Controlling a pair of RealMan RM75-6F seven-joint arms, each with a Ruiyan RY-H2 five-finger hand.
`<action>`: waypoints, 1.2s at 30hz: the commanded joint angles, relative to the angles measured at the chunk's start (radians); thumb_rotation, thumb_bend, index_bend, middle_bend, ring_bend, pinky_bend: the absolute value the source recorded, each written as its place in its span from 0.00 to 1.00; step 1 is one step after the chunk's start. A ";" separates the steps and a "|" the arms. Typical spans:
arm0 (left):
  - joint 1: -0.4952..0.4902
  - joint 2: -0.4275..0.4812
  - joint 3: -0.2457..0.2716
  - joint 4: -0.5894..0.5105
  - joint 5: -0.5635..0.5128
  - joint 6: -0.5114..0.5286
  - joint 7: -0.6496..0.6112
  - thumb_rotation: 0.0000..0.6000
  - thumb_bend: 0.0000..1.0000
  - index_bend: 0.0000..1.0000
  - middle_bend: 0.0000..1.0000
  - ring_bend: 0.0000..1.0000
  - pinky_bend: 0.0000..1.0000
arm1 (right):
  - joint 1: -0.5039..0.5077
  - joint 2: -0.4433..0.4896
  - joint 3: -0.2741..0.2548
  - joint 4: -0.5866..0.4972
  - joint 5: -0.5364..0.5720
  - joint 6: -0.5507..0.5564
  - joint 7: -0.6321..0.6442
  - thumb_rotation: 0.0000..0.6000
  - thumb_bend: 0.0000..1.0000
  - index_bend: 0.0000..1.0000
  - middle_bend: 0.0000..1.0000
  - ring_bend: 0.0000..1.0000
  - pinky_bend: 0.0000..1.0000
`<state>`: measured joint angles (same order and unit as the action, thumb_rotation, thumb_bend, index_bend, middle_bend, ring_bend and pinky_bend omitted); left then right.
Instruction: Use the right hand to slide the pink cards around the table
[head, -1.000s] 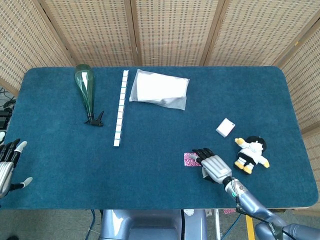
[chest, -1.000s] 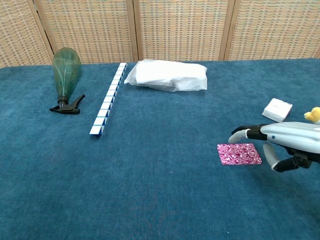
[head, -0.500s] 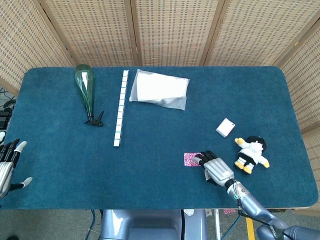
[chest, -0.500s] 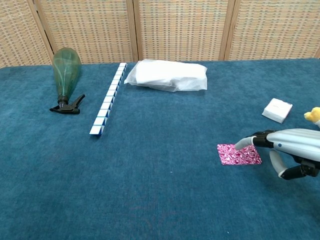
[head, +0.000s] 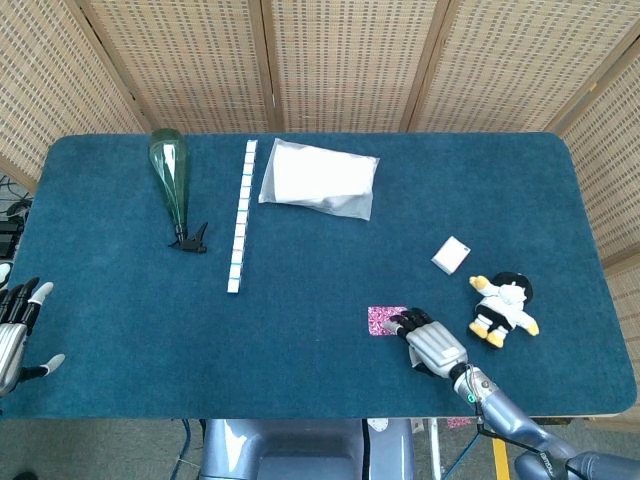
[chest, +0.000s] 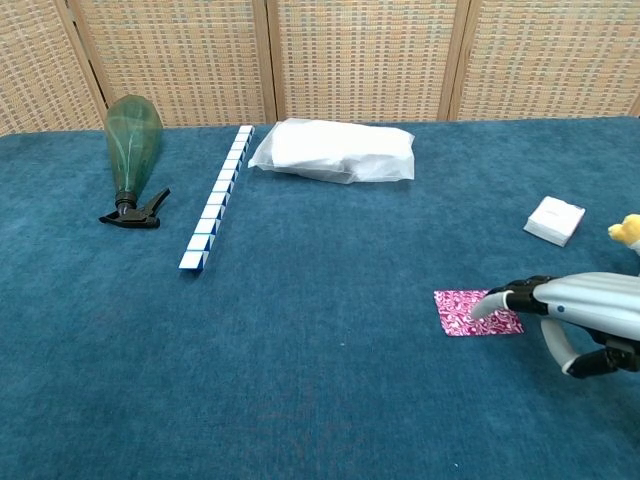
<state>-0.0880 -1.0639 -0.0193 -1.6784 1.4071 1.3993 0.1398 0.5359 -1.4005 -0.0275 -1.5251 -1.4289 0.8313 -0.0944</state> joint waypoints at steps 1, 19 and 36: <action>0.000 0.000 0.000 0.000 0.000 0.000 0.000 1.00 0.01 0.00 0.00 0.00 0.00 | -0.004 0.018 -0.021 -0.030 -0.030 0.014 -0.005 1.00 1.00 0.13 0.12 0.00 0.01; 0.000 0.000 0.000 -0.002 -0.003 0.001 0.008 1.00 0.01 0.00 0.00 0.00 0.00 | -0.030 0.085 -0.111 -0.126 -0.181 0.100 -0.024 1.00 1.00 0.13 0.13 0.00 0.02; -0.001 0.001 0.000 -0.003 -0.004 -0.002 0.007 1.00 0.01 0.00 0.00 0.00 0.00 | -0.017 0.032 -0.087 -0.065 -0.104 0.051 -0.039 1.00 1.00 0.13 0.13 0.00 0.02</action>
<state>-0.0893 -1.0632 -0.0189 -1.6814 1.4027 1.3975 0.1465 0.5199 -1.3671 -0.1112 -1.5917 -1.5316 0.8846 -0.1319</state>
